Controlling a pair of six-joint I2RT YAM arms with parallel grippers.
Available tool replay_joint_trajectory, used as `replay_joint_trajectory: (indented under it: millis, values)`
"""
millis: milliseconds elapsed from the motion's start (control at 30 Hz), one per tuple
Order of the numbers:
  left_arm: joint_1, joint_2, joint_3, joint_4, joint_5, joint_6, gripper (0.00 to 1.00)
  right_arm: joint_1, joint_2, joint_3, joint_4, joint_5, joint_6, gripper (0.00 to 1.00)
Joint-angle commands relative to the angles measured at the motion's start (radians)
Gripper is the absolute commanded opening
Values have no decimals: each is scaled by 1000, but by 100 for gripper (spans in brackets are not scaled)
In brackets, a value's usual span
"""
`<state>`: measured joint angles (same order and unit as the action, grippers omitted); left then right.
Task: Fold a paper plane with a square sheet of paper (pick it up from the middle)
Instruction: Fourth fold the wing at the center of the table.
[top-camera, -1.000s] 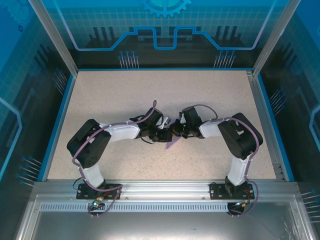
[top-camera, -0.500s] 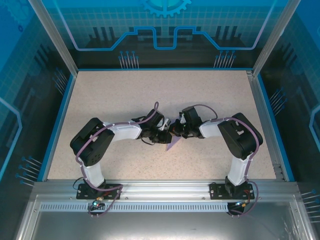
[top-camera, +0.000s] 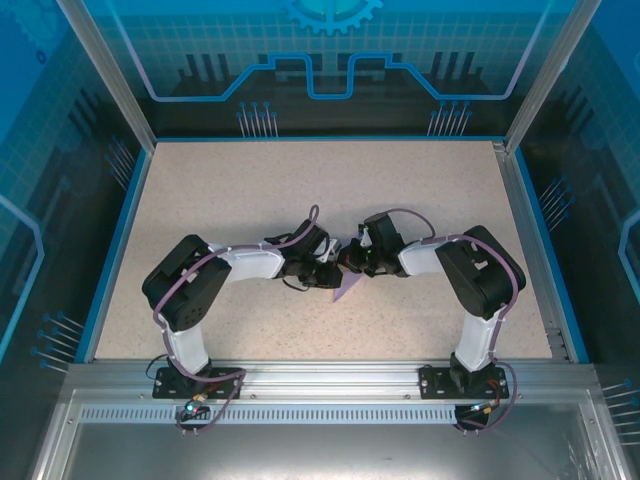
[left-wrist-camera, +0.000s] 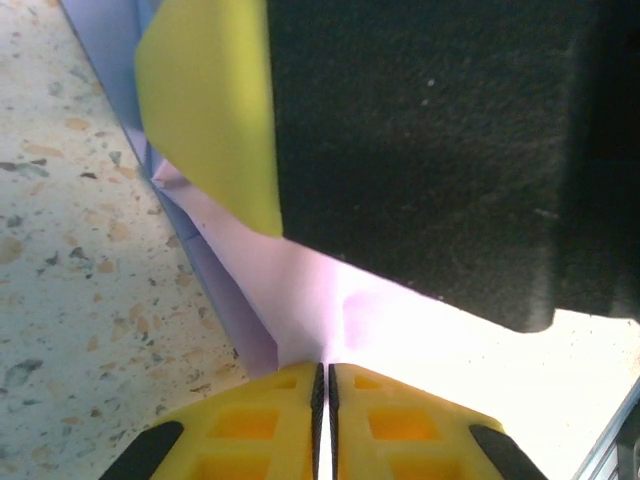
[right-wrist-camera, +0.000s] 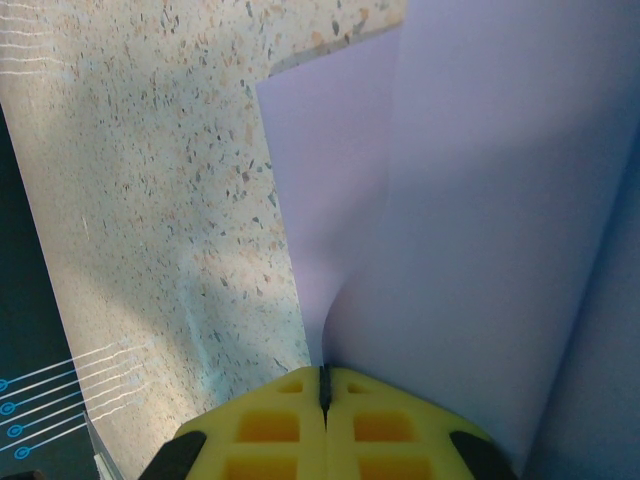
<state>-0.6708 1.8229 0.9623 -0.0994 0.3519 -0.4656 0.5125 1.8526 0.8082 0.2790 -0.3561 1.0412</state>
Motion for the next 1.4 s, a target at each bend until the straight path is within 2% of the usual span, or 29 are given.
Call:
replay_joint_trajectory:
  millis: [0,433,833,1167,1367]
  values:
    - [-8,21,6,-37,-40,35,13,6,7,-10,-47,18,-20,4]
    - [-28,18,-1,-71,-91,57,12,6,7,-13,-47,22,-24,4]
    - [-27,-166,12,-41,-108,3,13,6,13,-25,-43,20,-25,3]
    - [-29,-85,11,36,-41,-2,12,0,10,-44,-15,-3,-8,3]
    - [-42,-45,10,56,-21,39,12,-5,11,-43,-15,-15,-3,3]
